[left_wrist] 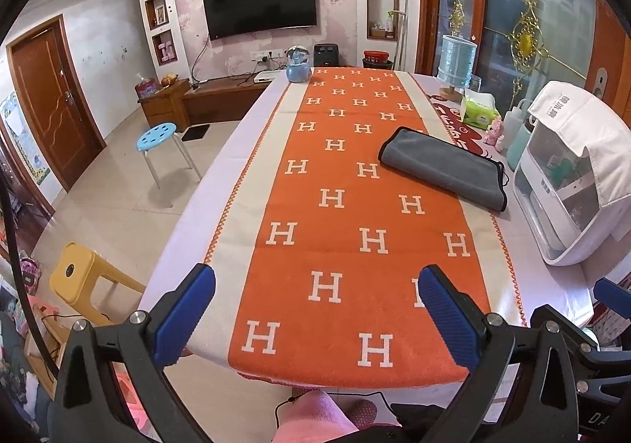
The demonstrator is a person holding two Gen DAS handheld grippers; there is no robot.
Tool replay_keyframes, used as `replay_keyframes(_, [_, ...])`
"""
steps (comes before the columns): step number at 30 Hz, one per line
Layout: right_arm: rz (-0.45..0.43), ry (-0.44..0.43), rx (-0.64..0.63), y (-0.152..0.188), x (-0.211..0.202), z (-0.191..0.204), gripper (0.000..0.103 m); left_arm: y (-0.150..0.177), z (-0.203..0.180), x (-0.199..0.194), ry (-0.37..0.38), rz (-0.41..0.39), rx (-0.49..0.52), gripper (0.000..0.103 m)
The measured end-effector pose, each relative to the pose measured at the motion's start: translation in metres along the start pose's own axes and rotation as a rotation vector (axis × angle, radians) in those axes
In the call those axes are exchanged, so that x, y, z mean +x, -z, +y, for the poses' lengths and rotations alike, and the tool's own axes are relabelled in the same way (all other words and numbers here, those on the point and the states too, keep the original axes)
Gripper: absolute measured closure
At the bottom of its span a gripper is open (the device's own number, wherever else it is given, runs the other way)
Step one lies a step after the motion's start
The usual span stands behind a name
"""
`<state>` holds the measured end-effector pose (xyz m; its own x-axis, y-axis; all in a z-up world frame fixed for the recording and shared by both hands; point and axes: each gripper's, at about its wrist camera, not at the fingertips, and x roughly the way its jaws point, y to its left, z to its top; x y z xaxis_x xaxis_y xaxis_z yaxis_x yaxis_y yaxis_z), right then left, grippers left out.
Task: Fold towel
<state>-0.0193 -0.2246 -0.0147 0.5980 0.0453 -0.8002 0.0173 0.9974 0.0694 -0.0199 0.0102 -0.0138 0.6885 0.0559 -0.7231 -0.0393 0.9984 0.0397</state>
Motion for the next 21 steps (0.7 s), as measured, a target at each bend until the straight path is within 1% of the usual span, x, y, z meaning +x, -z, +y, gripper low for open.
replay_keyframes(9, [0.005, -0.01, 0.014, 0.002, 0.001, -0.005, 0.0, -0.003, -0.011, -0.004, -0.007, -0.018, 0.03, 0.001])
replay_keyframes(21, [0.01, -0.015, 0.016, 0.004, 0.002, -0.007, 0.0, -0.003, -0.016, -0.006, -0.009, -0.019, 0.036, 0.001])
